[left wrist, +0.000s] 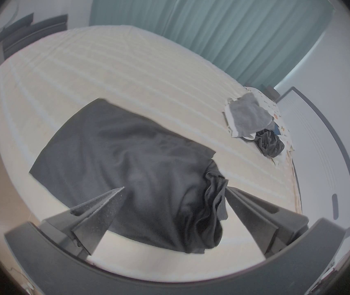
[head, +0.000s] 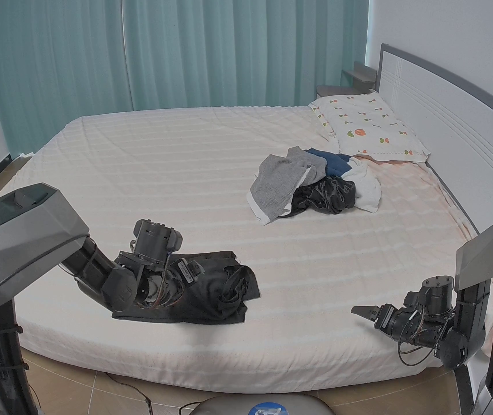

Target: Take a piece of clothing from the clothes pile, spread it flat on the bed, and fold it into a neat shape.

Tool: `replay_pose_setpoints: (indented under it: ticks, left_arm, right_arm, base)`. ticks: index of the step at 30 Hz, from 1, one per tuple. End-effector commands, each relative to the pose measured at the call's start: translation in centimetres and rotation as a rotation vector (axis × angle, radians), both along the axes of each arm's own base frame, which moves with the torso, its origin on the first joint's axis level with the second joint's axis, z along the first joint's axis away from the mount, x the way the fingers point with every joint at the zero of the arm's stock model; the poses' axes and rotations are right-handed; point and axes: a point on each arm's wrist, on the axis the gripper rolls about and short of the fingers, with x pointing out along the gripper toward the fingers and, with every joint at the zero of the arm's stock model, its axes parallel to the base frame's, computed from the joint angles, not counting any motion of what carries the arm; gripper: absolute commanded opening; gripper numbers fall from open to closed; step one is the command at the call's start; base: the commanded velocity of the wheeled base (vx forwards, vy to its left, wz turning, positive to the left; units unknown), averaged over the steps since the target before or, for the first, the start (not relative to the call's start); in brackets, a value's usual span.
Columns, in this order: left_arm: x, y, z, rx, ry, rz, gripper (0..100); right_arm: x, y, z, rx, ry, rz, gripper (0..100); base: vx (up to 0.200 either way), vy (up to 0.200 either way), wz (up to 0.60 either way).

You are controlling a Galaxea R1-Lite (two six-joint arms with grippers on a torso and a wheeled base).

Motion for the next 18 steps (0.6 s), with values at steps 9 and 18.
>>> replay_pose_setpoints:
  ticks: [9, 18]
  left_arm:
    - [-1.2, 3.8, -0.4, -0.205, -0.008, 0.108, 100]
    - [-0.5, 6.3, -0.4, -0.227, -0.005, 0.164, 100]
  right_arm:
    - [0.2, 0.0, -0.2, 0.002, -0.007, -0.002, 100]
    - [0.3, 0.1, -0.3, 0.000, -0.006, 0.002, 100]
  base:
    - [0.000, 0.000, 0.00]
    - [0.000, 0.089, 0.00]
